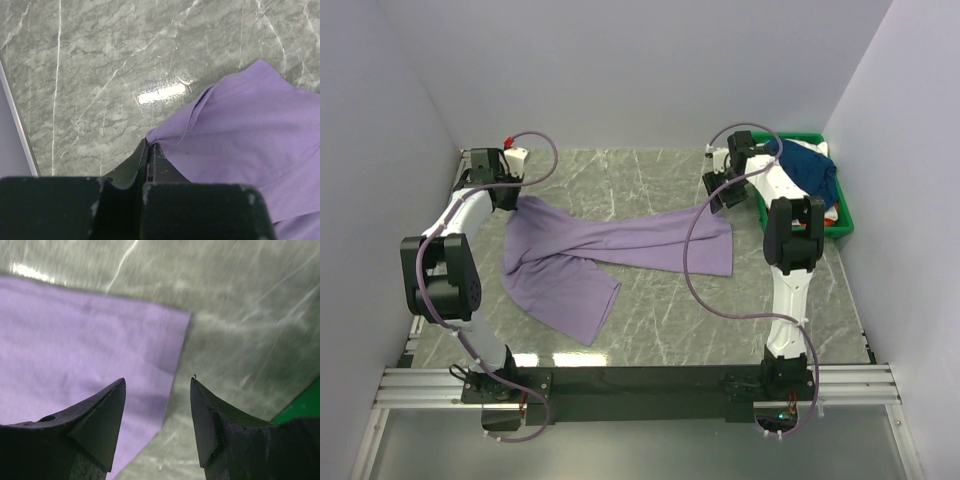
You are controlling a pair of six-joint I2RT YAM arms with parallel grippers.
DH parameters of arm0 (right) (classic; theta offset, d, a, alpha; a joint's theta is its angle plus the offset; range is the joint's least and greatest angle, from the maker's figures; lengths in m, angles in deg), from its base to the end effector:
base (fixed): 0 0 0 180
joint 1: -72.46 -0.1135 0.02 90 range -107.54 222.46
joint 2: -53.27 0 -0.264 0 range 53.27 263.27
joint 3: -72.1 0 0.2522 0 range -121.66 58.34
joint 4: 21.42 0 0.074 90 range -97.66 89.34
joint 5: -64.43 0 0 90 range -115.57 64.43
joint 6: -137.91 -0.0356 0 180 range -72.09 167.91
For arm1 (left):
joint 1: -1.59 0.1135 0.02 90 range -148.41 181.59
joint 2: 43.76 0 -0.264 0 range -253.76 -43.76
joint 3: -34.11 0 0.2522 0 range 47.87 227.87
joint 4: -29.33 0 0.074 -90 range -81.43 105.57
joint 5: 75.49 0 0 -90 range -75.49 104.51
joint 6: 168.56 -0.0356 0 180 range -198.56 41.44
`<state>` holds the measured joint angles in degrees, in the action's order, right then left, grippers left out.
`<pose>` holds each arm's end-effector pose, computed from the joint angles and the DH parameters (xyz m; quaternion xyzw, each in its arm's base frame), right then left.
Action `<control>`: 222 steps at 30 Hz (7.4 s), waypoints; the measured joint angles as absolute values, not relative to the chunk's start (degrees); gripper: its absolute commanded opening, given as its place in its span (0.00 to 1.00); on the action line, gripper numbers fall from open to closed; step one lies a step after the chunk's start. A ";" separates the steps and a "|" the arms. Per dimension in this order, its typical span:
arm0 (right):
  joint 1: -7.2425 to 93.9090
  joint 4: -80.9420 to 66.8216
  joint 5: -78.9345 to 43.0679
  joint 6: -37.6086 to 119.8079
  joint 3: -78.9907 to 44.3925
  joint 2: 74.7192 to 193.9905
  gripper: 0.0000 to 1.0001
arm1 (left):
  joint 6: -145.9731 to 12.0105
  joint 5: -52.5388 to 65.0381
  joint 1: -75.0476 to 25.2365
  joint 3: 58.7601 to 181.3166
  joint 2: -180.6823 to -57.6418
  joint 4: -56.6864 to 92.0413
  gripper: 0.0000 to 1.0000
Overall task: Fold and stack the t-shirts
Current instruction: Flatten the tshirt out
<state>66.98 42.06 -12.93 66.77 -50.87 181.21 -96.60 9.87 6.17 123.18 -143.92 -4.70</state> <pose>0.4706 0.0530 0.1987 -0.2260 0.9501 0.0858 0.1971 0.3903 0.0284 0.2473 0.1236 0.9153 0.0381 0.3813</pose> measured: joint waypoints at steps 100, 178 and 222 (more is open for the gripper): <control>65.96 -14.84 -21.54 59.40 -62.65 156.19 0.00 | -79.62 -7.99 25.19 155.11 -137.07 37.81 0.01; 63.20 37.34 -11.64 69.87 -28.82 171.99 0.37 | -115.25 -4.32 19.33 106.72 -142.82 -11.17 0.20; 66.83 33.69 -18.94 57.61 -69.32 195.86 0.64 | -85.59 -11.55 13.28 163.70 -179.32 -7.32 0.70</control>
<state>66.83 33.69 -18.94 57.61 -69.32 195.86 -85.59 -11.55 13.28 163.70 -179.32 -7.32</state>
